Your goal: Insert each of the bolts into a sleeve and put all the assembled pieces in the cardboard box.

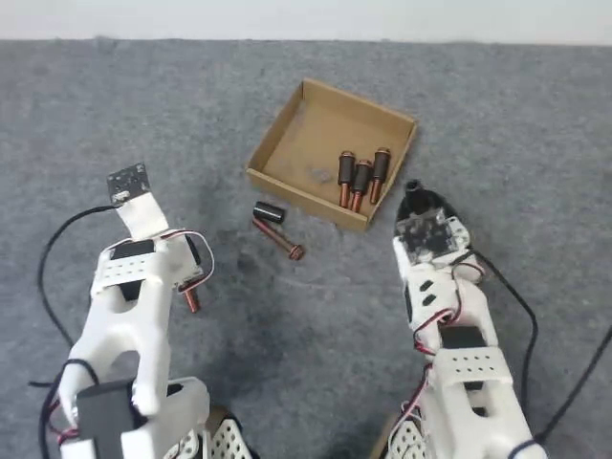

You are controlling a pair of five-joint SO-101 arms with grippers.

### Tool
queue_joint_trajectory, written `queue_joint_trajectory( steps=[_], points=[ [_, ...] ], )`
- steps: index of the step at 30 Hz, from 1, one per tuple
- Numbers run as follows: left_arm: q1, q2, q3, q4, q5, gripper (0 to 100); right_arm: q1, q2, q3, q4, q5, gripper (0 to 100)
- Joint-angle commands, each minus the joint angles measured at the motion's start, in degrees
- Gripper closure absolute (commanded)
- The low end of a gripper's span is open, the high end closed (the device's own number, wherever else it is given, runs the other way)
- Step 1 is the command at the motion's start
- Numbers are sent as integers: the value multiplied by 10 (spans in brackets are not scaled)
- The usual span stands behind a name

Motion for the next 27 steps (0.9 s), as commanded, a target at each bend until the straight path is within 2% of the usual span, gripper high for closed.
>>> queue_joint_trajectory(
  steps=[1, 6, 11, 14, 17, 20, 24, 27],
  points=[
    [-1, -35, -1, 5, -6, 988, -20, -12, -6, -25, -66, 991],
    [-1, -35, 0, 4, -6, 988, -45, -12, -17, -28, -201, 991],
    [-1, -35, 1, 5, -6, 988, -84, -12, -26, -32, -269, 991],
    [-1, -35, 2, 5, -6, 988, -107, -11, -30, -83, -309, 991],
    [-1, -35, 2, 5, -6, 988, -131, -11, -36, -137, -323, 991],
    [-1, -35, 2, 5, -6, 988, -138, 11, -59, -145, -323, 991],
    [-1, -35, 2, 5, -6, 988, -138, 95, -105, -149, -323, 991],
    [-1, -35, 2, 5, -6, 988, -139, 162, -127, -217, -323, 991]
  ],
)
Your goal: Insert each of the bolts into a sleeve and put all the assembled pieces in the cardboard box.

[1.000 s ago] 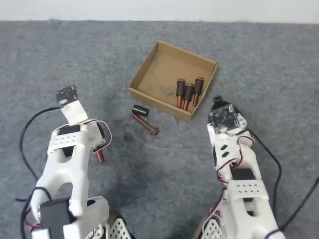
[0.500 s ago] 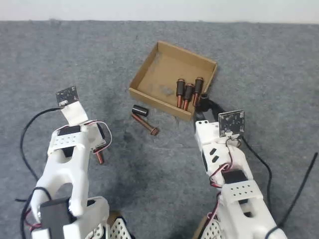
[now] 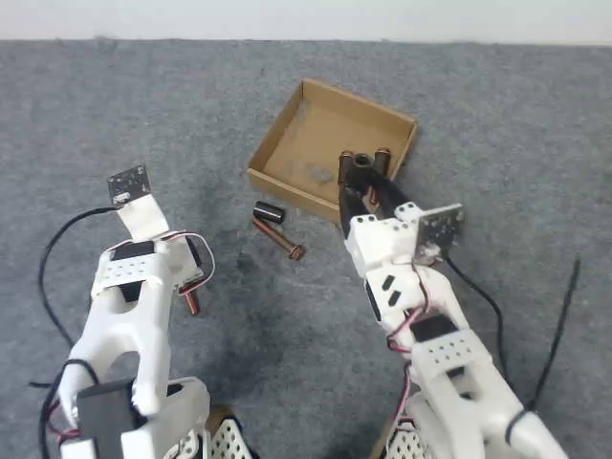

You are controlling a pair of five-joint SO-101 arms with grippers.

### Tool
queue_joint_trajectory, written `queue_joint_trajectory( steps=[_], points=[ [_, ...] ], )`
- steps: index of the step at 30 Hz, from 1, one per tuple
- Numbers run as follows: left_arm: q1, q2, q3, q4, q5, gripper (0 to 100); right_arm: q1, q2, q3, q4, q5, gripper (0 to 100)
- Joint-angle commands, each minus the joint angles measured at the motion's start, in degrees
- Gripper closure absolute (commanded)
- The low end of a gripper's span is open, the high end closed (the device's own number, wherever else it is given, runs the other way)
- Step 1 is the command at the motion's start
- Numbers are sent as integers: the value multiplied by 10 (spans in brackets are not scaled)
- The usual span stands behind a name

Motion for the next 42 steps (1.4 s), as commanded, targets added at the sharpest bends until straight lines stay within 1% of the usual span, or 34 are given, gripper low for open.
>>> queue_joint_trajectory(
  steps=[1, 8, 14, 18, 21, 27, 31, 40, 42],
  points=[
    [-1, -35, -3, 4, -6, 988, -3, 73, -58, -93, -5, 991],
    [-1, -35, -3, 4, -6, 988, -17, 231, -72, -273, -4, 991],
    [-1, -35, -3, 4, -6, 988, -34, 345, -70, -387, 2, 991],
    [-1, -35, -4, 4, -7, 988, -36, 429, -69, -465, 55, 991],
    [0, -35, -5, 3, -7, 988, -37, 495, -57, -543, 83, 991],
    [0, -35, -5, 3, -7, 988, -85, 596, -16, -693, 135, 991],
    [0, -35, -5, 3, -7, 988, -98, 614, 15, -727, 135, 991],
    [0, -35, -5, 3, -7, 988, -102, 612, 98, -727, 130, 991],
    [10, -35, -5, 3, -7, 988, -109, 604, 106, -727, 130, 991]
  ],
)
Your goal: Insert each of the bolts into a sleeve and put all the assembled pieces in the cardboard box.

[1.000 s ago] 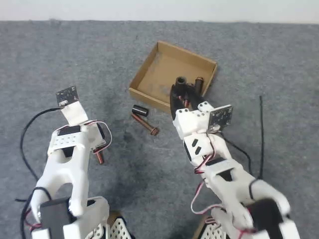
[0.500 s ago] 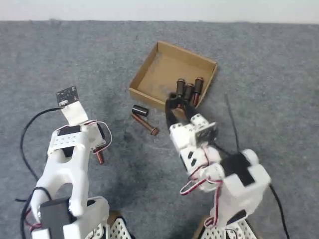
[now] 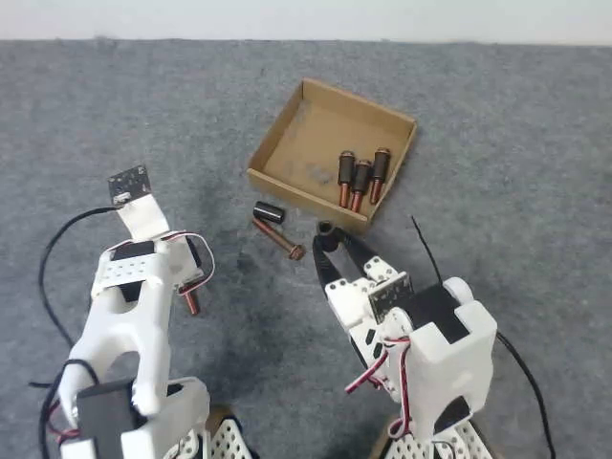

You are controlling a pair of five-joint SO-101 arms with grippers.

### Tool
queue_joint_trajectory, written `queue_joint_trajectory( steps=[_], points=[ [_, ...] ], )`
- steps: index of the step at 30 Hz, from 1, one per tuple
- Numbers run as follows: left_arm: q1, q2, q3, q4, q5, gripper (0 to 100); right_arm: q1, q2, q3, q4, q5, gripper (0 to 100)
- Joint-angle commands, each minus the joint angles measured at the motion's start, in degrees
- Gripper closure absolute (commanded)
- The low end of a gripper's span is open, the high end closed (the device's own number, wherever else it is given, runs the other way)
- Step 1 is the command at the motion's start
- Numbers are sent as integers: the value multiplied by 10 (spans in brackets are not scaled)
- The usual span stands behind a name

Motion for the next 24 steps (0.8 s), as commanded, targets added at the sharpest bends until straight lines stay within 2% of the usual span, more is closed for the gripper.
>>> queue_joint_trajectory(
  steps=[1, 10, 24],
  points=[
    [18, -35, -5, 3, -4, 988, -15, -22, 20, -20, 5, 991],
    [38, -36, -32, 4, -2, 988, -21, -11, 18, -15, -14, 991],
    [41, -36, -171, 3, -2, 988, -22, -5, 15, -2, -14, 991]
  ],
)
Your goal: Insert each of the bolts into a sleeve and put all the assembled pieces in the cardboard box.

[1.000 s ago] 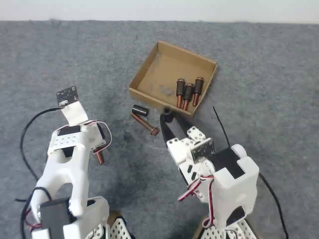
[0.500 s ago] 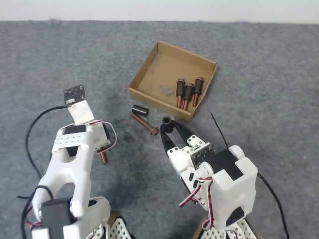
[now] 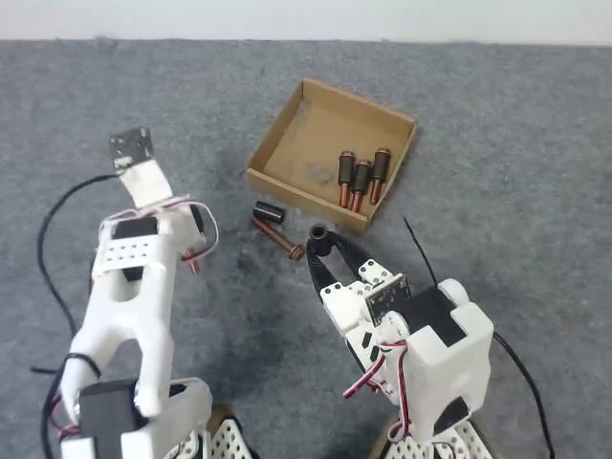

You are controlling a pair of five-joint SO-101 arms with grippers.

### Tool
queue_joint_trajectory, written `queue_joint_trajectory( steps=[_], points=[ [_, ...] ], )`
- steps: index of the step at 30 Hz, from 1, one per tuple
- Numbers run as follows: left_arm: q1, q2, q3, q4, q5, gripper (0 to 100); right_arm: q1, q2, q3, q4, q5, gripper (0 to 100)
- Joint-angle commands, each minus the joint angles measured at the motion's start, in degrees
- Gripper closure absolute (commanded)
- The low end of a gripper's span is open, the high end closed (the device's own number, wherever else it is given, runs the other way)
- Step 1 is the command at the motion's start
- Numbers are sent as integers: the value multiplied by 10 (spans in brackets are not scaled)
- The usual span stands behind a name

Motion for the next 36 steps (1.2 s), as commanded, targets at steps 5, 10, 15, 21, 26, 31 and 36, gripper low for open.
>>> queue_joint_trajectory(
  steps=[5, 10, 15, 21, 26, 31, 36],
  points=[
    [53, -41, -104, 2, -2, 988, -15, -5, 11, -3, -5, 991],
    [127, -117, -110, -1, -1, 988, -19, -5, 11, -3, -5, 991],
    [194, -199, -109, -1, -1, 987, -19, -5, 11, -2, -5, 991],
    [251, -258, -99, -1, -1, 987, -19, -5, 11, -2, -5, 991],
    [293, -307, -38, -60, 0, 987, -19, -5, 11, -2, -5, 991],
    [316, -384, 122, -241, 34, 987, -16, -5, 11, -2, -5, 991],
    [329, -462, 255, -424, 76, 987, -16, -5, 11, -2, -5, 991]
  ],
)
